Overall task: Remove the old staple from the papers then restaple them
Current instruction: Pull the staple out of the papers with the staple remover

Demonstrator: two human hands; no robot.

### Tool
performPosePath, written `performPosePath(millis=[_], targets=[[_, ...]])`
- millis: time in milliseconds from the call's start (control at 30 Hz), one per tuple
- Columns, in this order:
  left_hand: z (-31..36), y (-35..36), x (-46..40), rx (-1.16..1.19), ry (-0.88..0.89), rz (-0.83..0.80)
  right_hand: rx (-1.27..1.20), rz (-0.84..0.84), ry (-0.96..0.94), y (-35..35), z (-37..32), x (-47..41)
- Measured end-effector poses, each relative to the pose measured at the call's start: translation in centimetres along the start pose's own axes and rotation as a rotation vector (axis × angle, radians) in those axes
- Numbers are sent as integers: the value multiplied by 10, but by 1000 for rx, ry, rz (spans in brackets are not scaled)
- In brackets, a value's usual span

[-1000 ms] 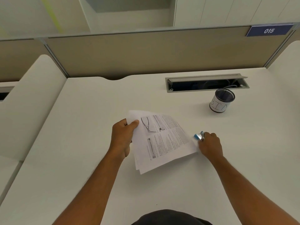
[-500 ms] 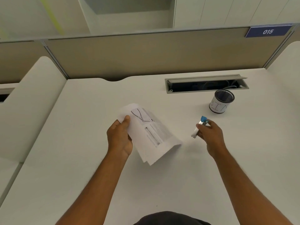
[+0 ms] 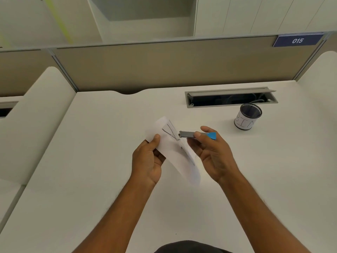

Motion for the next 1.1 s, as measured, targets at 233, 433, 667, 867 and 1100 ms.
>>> performPosePath(millis=[233, 433, 667, 867, 1100], targets=[[8, 22, 15, 102, 49, -59, 270, -43, -175, 32, -4, 20], [-1, 24, 29, 182, -16, -82, 522, 38, -336, 29, -6, 31], [-1, 23, 33, 96, 4, -56, 786, 69, -486, 35, -16, 40], [-1, 18, 37, -72, 76, 17, 836, 64, -514, 35, -14, 42], [2, 16, 38, -148, 105, 15, 823, -78, -468, 43, -9, 44]])
Point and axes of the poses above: each hand's wrist, its own x-axis away from the middle knuckle, its own y-axis out of the palm, z = x × y, the point moved 7 cm from there along -x, towards the middle knuckle, and after that the axes turned 6 degrees about -x, right-handed, at the moved point
